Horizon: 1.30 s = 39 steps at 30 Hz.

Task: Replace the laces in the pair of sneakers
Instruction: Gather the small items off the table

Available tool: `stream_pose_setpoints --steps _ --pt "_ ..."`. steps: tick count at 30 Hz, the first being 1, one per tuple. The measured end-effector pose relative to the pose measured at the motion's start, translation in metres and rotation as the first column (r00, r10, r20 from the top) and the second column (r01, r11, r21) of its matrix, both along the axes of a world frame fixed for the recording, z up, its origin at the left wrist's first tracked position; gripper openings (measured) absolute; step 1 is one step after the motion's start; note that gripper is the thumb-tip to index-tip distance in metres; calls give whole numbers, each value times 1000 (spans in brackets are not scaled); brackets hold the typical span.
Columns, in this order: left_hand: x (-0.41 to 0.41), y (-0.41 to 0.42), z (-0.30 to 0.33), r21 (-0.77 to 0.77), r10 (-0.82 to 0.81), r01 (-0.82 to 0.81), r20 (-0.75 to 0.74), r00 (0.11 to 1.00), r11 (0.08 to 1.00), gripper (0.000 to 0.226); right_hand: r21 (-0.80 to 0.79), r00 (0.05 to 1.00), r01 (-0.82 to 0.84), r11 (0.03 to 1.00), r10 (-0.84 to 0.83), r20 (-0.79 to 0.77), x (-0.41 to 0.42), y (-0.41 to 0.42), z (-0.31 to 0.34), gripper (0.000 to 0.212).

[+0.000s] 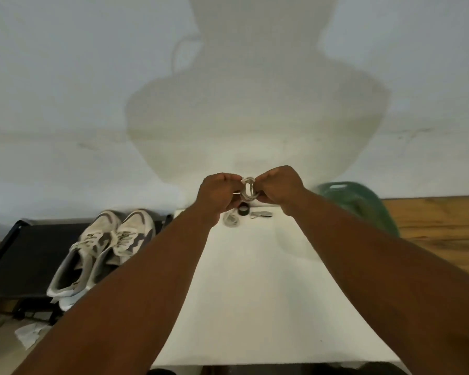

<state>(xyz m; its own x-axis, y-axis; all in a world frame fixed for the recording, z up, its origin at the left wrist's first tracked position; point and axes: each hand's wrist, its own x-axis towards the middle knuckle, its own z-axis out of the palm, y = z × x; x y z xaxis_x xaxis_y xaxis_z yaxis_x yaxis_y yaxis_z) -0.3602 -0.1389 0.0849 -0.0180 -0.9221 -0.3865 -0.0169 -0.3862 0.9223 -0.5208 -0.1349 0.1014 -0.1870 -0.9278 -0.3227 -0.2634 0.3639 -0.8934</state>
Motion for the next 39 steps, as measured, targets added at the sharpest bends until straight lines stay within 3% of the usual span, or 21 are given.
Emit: stream_pose_setpoints --steps 3,5,8,14,17,20,23,29,32,35,39 --pt "-59 2 19 -56 -23 24 20 1000 998 17 -22 997 58 998 -59 -55 -65 9 21 10" --pt "-80 4 19 -65 -15 16 22 1000 998 22 -16 994 108 994 -108 -9 -94 12 26 13" --pt "-129 9 5 -26 -109 109 22 994 994 34 -21 984 175 984 -175 -30 -150 19 21 13" --pt "-207 11 -62 38 -193 190 275 942 981 70 49 955 232 971 -219 -198 -234 22 -40 10" --pt "-216 12 -81 28 -181 185 382 906 982 67 103 906 160 982 -105 -411 -244 13 -78 7" --pt "-218 6 -102 27 -164 168 416 894 985 54 40 770 91 995 -45 -636 -240 1 -106 24" --pt "-218 1 -113 69 -171 157 371 913 985 49 93 672 35 995 46 -739 -231 -10 -126 36" --pt "-219 -3 -125 94 -149 131 226 963 987 48 133 586 18 991 98 -804 -228 -14 -146 27" --pt "-213 -1 -123 113 -156 139 166 974 984 47 94 591 29 995 59 -805 -226 -5 -131 29" --pt "-196 8 -109 149 -124 121 9 992 981 37 -74 638 87 993 -113 -762 -215 0 -95 17" --pt "-155 16 -94 111 -97 96 5 995 989 36 -270 726 97 958 -254 -639 -166 -11 -49 24"
